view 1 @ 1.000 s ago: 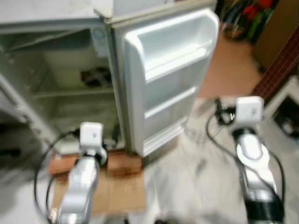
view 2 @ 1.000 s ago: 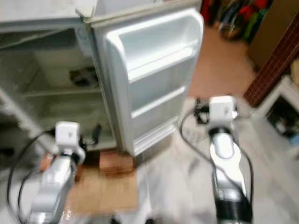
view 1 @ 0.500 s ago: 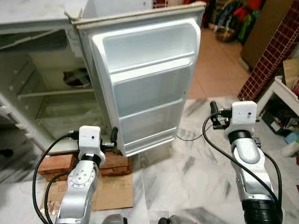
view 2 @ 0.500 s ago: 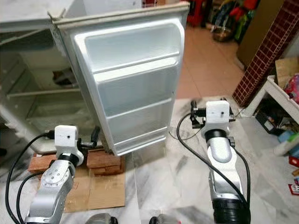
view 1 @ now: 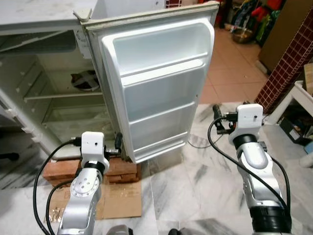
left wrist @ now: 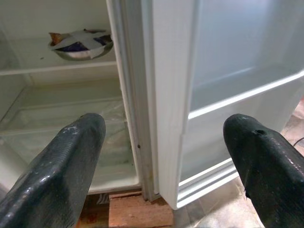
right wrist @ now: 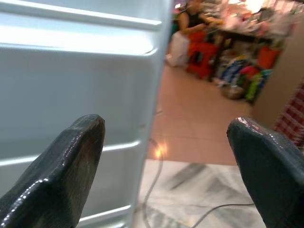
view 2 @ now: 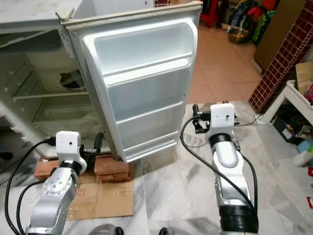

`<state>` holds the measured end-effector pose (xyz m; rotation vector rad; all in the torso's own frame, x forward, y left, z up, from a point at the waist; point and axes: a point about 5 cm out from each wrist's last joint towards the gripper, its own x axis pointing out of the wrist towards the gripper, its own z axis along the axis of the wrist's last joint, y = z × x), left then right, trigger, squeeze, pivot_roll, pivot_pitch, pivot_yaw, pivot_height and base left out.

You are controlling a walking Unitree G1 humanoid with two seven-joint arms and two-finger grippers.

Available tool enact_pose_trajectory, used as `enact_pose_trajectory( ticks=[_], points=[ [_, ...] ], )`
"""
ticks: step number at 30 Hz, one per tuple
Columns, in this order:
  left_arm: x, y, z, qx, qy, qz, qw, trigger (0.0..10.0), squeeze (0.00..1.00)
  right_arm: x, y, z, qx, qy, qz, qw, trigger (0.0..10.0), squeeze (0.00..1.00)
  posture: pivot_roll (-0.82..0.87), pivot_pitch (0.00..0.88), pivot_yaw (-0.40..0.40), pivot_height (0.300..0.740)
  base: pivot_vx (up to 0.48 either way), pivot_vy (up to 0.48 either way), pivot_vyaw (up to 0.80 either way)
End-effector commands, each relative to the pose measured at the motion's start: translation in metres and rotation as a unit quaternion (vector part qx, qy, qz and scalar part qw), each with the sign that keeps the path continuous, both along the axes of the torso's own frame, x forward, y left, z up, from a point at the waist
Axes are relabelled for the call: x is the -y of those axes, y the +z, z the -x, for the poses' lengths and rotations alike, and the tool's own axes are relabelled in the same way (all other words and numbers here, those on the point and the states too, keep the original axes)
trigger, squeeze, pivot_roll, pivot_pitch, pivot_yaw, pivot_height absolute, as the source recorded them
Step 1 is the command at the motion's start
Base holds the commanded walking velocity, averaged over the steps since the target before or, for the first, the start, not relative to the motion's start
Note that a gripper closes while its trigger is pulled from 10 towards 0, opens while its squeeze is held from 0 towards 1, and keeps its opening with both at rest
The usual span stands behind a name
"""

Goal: Restocking fridge

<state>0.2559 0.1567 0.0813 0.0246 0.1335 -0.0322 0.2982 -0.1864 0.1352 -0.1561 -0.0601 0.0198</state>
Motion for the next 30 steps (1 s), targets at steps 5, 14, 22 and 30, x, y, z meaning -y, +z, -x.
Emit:
enact_pose_trajectory(
  ticks=[5, 14, 22, 30],
  points=[
    [-0.008, 0.001, 0.0, -0.002, 0.021, -0.003, 1.0, 10.0, 0.0, -0.014, -0.012, 0.0, -0.035, 0.043, -0.026, 0.998, 10.0, 0.0, 0.02, 0.087, 0.019, 0.74, 0.0, 0.0, 0.0],
    [-0.013, 0.002, 0.005, -0.008, 0.02, -0.009, 1.0, 10.0, 0.0, -0.027, -0.018, -0.011, -0.067, 0.076, -0.059, 0.993, 10.0, 0.0, 0.04, 0.113, 0.033, 0.74, 0.0, 0.0, 0.0],
    [-0.014, 0.002, 0.008, -0.015, 0.02, -0.011, 1.0, 10.0, 0.0, -0.043, -0.019, -0.026, -0.099, 0.093, -0.16, 0.978, 10.0, 0.0, 0.06, 0.127, 0.037, 0.74, 0.0, 0.0, 0.0],
    [-0.017, 0.002, 0.014, -0.018, 0.025, -0.008, 1.0, 10.0, 0.0, -0.06, 0.0, -0.034, -0.053, 0.172, -0.113, 0.977, 10.0, 0.0, 0.07, 0.131, 0.018, 0.74, 0.0, 0.255, 0.0]
  ],
)
